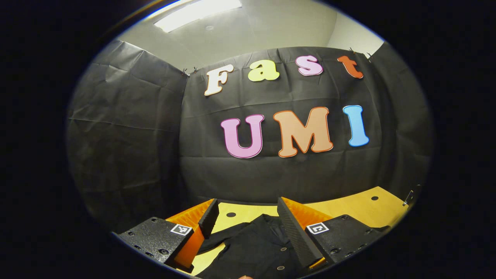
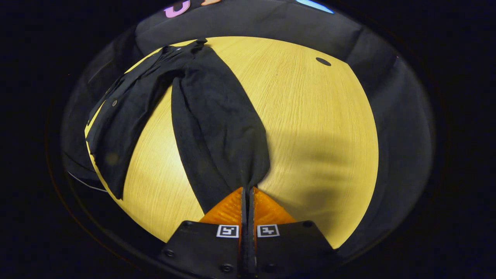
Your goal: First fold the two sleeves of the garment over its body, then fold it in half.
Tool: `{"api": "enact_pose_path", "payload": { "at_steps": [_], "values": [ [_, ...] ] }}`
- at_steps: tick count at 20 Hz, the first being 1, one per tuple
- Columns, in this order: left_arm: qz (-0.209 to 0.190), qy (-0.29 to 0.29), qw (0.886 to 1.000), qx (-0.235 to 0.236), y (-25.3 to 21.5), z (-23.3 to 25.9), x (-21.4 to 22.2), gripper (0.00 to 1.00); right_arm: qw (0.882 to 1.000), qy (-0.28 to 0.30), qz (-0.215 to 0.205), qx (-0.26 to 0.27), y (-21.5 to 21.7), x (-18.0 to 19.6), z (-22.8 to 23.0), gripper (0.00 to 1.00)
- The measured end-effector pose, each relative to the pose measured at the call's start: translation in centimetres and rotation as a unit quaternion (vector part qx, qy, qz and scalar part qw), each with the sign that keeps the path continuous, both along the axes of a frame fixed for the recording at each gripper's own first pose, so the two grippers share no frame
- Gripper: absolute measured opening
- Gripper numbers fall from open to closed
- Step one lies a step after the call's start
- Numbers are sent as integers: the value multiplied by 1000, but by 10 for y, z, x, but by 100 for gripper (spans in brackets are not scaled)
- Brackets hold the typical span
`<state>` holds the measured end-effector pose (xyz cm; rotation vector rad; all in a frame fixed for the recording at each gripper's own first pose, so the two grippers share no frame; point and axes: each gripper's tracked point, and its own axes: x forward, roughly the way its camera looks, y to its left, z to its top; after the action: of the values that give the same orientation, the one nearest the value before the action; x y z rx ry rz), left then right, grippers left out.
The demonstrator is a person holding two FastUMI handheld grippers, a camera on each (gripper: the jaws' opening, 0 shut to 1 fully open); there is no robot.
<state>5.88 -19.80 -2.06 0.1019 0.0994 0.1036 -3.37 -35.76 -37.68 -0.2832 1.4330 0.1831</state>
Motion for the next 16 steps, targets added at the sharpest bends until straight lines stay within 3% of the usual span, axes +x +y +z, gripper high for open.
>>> {"api": "enact_pose_path", "payload": {
  "at_steps": [3,5,12,16],
  "values": [
    [0,-4,1000,8,2,5,0,91,997,-76,5,-2,7,19,6,3],
    [0,-10,1000,15,5,10,3,93,992,-118,-18,42,38,35,20,3],
    [-25,-10,1000,-1,15,3,20,94,977,-179,-39,105,109,71,82,2],
    [-20,-19,1000,-9,48,7,24,94,976,-197,-3,90,146,87,120,2]
  ]
}}
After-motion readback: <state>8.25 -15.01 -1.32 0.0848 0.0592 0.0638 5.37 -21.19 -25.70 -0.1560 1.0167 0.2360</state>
